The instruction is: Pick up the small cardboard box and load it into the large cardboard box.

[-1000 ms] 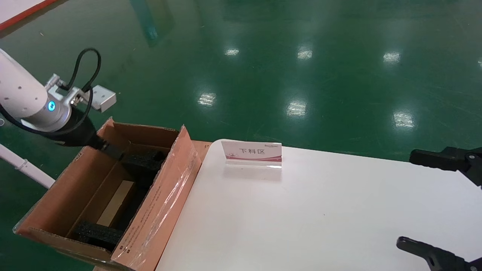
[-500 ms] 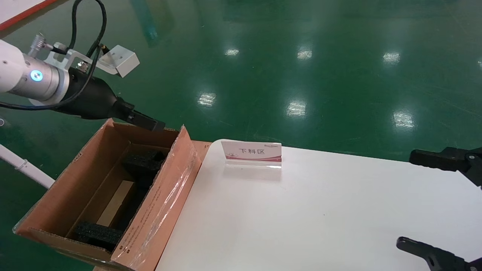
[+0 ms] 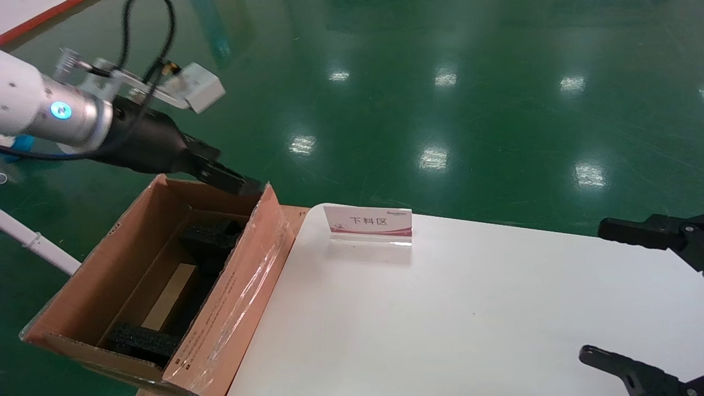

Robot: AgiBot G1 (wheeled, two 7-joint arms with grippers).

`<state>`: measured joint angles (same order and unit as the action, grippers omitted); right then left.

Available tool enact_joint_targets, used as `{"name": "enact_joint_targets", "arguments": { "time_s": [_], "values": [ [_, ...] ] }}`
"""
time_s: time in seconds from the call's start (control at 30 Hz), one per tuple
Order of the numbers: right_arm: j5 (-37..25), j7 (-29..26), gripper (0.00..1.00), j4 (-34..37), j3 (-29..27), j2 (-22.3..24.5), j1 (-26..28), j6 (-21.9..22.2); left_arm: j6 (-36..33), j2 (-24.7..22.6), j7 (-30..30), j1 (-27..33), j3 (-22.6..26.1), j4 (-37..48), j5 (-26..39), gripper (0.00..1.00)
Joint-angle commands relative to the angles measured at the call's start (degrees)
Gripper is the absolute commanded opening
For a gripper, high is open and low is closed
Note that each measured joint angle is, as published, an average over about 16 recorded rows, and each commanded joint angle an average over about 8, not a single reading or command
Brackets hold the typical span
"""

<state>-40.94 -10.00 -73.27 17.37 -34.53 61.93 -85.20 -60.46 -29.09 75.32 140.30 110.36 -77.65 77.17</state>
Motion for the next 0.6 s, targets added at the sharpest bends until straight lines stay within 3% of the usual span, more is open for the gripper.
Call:
{"name": "enact_joint_targets", "arguments": {
  "time_s": [0.03,0.6],
  "values": [
    [0.00,0.01,1.00,0.01,0.01,0.00,0.00,0.00,-0.76,-0.17,-2.02,-2.40,-2.93,0.11,-1.11,1.00],
    [0.03,0.03,1.00,0.02,0.05,0.01,0.02,0.01,-8.61,-2.02,-22.09,-26.90,-32.27,1.38,-12.08,1.00]
  ]
}}
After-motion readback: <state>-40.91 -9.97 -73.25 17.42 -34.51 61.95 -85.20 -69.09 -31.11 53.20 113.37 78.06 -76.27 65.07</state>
